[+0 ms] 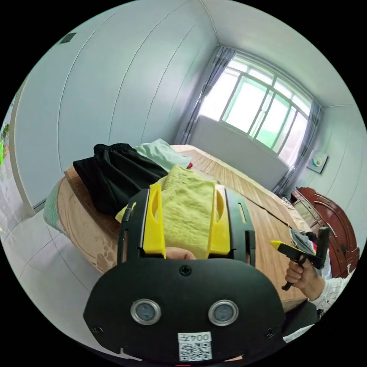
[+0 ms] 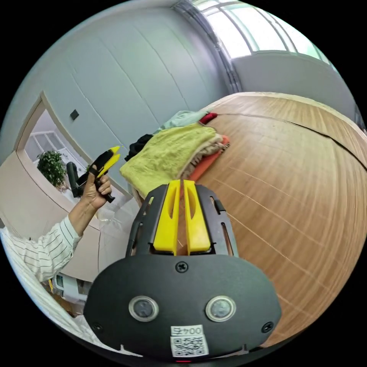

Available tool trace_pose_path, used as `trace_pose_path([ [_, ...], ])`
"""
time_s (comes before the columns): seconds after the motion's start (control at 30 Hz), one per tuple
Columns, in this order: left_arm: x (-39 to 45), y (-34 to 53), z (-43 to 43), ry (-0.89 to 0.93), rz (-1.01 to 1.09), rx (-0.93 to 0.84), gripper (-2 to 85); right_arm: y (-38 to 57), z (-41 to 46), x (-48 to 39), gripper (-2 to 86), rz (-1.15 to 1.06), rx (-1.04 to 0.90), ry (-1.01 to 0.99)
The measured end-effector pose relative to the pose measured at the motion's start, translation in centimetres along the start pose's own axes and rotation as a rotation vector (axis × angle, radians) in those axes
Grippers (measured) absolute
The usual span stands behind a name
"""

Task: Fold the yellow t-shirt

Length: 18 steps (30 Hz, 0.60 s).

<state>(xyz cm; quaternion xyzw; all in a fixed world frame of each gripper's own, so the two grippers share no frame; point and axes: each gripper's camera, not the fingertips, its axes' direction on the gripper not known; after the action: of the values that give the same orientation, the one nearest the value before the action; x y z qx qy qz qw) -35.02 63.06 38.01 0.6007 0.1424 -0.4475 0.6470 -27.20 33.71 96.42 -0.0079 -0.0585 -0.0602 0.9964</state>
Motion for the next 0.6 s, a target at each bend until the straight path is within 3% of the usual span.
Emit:
trace_pose_path([
  [0.13,6.2,7.7,0.2,0.196,0.036,-0.124,3.6,7.8,-7.5,6.9,-0.5,0.208,-0.11,0.142],
  [0.3,16.8,16.9,4.0,0.306,0.111,-0.31,1.6,16.9,-16.4,12.1,-0.6,0.396,-0.269,0.47],
  [0.47,28.8,24.9,9.1,0.278,0.323,-0.494,1.1,23.3,-22.5,16.2,-0.1,0.519,-0.386,0.665],
  [0.6,36.7,31.1,12.8,0.174,0.526,-0.579,1.0,24.9,-22.4,17.1,2.5,0.475,-0.439,0.775],
])
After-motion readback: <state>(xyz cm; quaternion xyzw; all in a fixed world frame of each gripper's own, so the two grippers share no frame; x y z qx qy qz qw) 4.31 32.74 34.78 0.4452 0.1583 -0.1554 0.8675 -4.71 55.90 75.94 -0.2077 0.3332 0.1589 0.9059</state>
